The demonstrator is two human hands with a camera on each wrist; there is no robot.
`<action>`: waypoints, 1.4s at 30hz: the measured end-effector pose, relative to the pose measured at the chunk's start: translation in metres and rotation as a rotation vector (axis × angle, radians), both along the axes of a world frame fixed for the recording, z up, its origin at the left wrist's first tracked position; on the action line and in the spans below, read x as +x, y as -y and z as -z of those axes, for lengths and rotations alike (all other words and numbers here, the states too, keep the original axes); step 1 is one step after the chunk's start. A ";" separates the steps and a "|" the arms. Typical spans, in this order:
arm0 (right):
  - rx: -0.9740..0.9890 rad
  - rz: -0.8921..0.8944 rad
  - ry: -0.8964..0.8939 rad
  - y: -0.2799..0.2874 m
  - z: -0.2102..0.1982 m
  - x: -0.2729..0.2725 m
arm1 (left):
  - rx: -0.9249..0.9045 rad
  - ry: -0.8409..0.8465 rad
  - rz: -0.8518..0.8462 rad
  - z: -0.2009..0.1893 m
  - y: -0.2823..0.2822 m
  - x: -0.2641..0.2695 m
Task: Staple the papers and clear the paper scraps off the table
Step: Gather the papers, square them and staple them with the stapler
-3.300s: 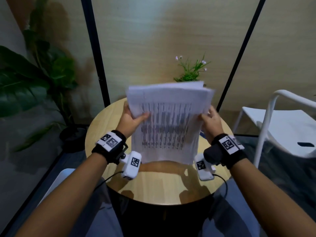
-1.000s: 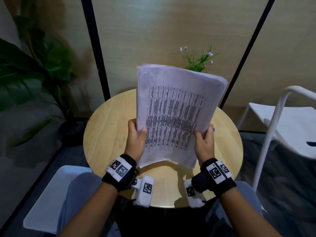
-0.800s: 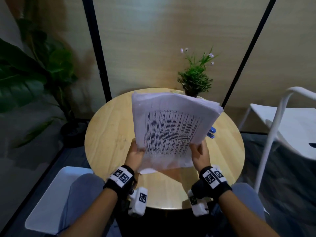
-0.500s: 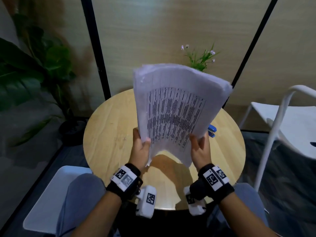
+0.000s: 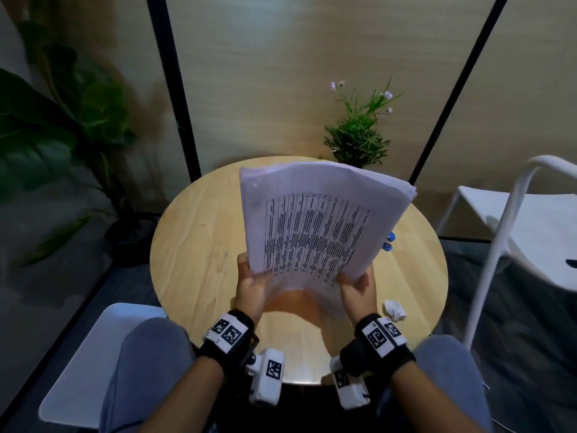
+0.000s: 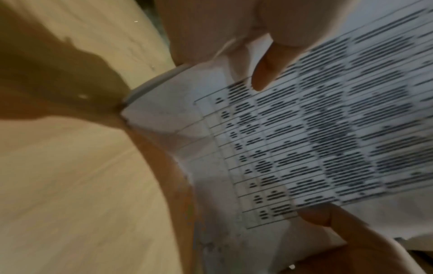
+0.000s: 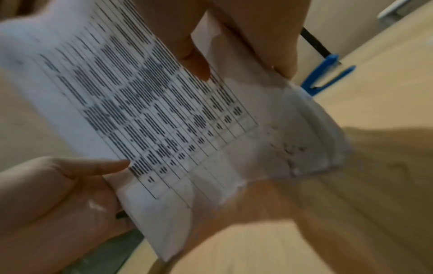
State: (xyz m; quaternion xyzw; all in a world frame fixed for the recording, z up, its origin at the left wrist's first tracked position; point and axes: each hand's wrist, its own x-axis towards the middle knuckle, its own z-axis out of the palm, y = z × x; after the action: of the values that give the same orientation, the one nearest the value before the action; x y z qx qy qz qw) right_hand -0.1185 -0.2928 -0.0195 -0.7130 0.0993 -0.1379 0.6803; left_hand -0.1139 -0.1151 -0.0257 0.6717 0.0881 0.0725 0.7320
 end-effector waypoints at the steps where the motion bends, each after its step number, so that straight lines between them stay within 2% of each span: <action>1: 0.004 0.005 -0.032 -0.001 0.005 0.000 | 0.055 -0.041 0.000 0.004 0.000 -0.001; 3: 0.014 0.028 -0.066 -0.003 0.008 0.005 | 0.077 -0.071 -0.001 0.006 0.001 0.002; 8: -0.061 0.040 0.030 -0.006 -0.007 0.017 | -0.017 0.007 -0.003 -0.010 0.004 0.009; 10: -0.047 0.060 0.011 -0.005 -0.004 0.014 | -0.081 -0.002 -0.007 -0.007 0.000 0.008; 15: -0.062 0.051 -0.124 -0.002 0.020 0.003 | -0.063 -0.199 -0.002 0.016 -0.004 -0.002; 20: -0.008 0.076 -0.049 0.002 0.002 0.015 | -0.051 -0.128 -0.048 0.005 -0.010 0.011; 25: -0.049 0.081 -0.020 0.003 -0.005 0.024 | -0.064 -0.094 0.006 -0.008 -0.002 0.019; 28: -0.114 0.068 -0.067 0.001 -0.008 0.031 | 0.019 -0.109 0.090 -0.012 0.003 0.027; 30: -0.139 0.080 -0.083 -0.002 -0.012 0.036 | 0.047 -0.107 0.070 -0.014 0.006 0.032; 35: -0.129 0.070 -0.067 0.003 -0.019 0.033 | -0.029 -0.087 -0.026 -0.019 -0.001 0.030; 39: -0.168 0.066 -0.143 -0.003 -0.015 0.029 | -0.021 -0.066 -0.006 -0.017 0.007 0.030; 42: -0.086 0.097 -0.085 -0.001 -0.024 0.030 | -0.033 -0.016 -0.027 -0.025 0.005 0.035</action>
State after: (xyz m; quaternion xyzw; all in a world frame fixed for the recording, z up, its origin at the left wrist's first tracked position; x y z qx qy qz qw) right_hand -0.0889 -0.2923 0.0042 -0.7410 0.1568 -0.1443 0.6368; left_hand -0.0787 -0.1199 -0.0004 0.6587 0.1040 0.0756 0.7413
